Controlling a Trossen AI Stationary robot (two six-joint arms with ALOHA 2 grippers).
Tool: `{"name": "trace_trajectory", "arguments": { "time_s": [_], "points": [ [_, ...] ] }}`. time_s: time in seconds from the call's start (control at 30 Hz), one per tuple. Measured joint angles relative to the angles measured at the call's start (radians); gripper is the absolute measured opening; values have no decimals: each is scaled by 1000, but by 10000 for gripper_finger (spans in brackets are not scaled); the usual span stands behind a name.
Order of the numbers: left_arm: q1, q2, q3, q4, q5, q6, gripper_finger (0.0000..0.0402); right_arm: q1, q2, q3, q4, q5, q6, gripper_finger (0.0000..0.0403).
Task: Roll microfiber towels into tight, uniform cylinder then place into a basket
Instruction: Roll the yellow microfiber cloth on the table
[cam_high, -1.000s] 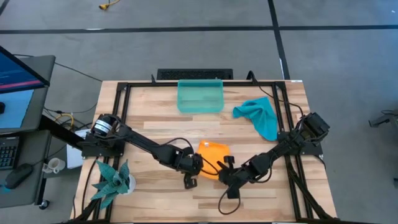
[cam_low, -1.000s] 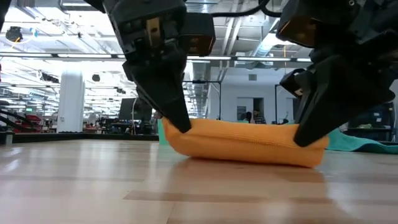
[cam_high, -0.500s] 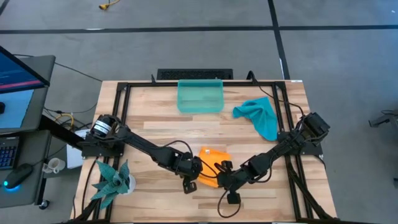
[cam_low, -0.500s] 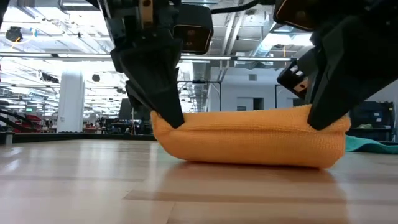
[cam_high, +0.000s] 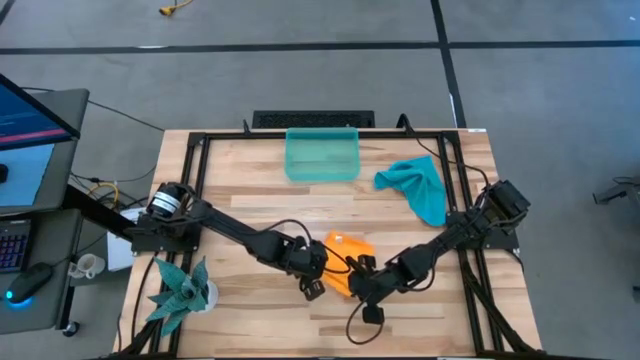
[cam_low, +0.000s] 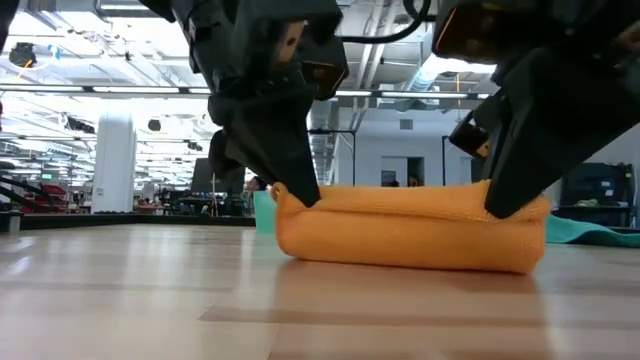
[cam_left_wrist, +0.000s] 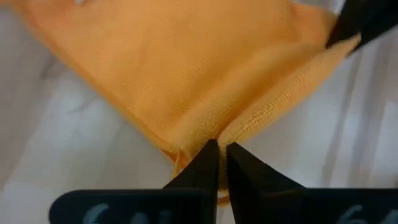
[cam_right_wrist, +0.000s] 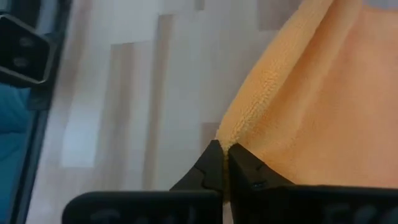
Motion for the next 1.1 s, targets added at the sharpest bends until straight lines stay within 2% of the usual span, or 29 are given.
{"name": "trace_trajectory", "arguments": {
  "time_s": [0.27, 0.47, 0.67, 0.73, 0.9, 1.1],
  "points": [
    [3, 0, -2, -5, -28, -12, 11, -20, 0, 0, -69, 44, 72, 16],
    [4, 0, -1, -3, -28, -27, 11, -19, 0, 0, -37, -6, 74, 20],
    [-21, 0, 0, 1, 112, -28, 11, 3, 0, 0, 63, -122, 97, 14],
    [-46, 0, 1, 16, 127, -5, 11, 16, 0, 0, 76, -139, 97, 19],
    [-63, -1, 0, 26, 106, -9, 11, 15, 0, 0, 58, -142, 98, 19],
    [-16, -1, -2, 19, 47, -30, 11, -8, 0, 0, -7, -107, 169, 17]
  ]
}}
